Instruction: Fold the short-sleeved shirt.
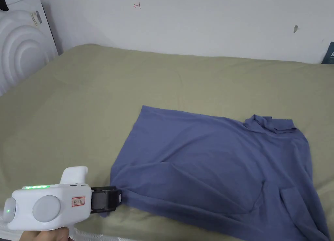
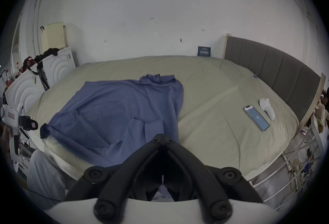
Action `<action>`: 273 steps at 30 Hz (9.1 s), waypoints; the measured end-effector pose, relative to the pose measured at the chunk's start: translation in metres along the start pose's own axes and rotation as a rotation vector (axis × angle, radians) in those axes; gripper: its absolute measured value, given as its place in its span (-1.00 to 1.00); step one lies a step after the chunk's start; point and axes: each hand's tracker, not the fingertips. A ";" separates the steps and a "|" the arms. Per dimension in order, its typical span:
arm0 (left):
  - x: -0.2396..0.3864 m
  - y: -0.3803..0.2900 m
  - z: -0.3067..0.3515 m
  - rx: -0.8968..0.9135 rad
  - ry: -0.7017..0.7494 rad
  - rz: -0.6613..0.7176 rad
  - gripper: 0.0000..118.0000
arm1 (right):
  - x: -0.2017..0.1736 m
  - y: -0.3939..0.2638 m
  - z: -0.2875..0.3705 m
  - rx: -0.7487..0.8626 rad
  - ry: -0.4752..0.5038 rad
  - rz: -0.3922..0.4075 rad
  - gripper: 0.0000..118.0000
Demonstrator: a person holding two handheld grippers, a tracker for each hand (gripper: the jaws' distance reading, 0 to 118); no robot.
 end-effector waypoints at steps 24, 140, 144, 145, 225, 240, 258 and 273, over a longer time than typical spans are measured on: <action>0.022 0.008 -0.014 -0.071 0.080 -0.109 -0.98 | 0.028 -0.048 -0.055 -0.435 0.090 0.062 -0.87; 0.008 0.012 -0.008 -0.063 0.033 -0.080 -0.37 | 0.039 -0.030 -0.051 -0.348 0.103 -0.062 0.22; 0.010 0.032 0.012 0.035 0.061 -0.088 1.00 | 0.038 -0.004 -0.035 -0.209 0.132 -0.061 0.94; 0.014 0.039 0.016 0.064 0.068 -0.108 1.00 | 0.037 0.006 -0.036 -0.214 0.111 -0.061 0.94; 0.036 0.116 -0.009 0.050 0.030 -0.203 -1.00 | 0.078 0.096 -0.055 -0.242 0.130 -0.046 -0.98; -0.013 0.009 -0.007 0.069 0.015 -0.242 -1.00 | 0.084 -0.022 -0.034 -0.381 0.122 -0.100 -0.98; 0.025 0.024 0.040 0.160 0.046 -0.247 0.99 | 0.071 0.005 -0.012 -0.290 0.114 -0.034 0.98; 0.178 0.053 0.105 0.842 0.035 -0.310 -1.00 | -0.079 0.099 0.060 0.580 -0.039 -0.002 -0.98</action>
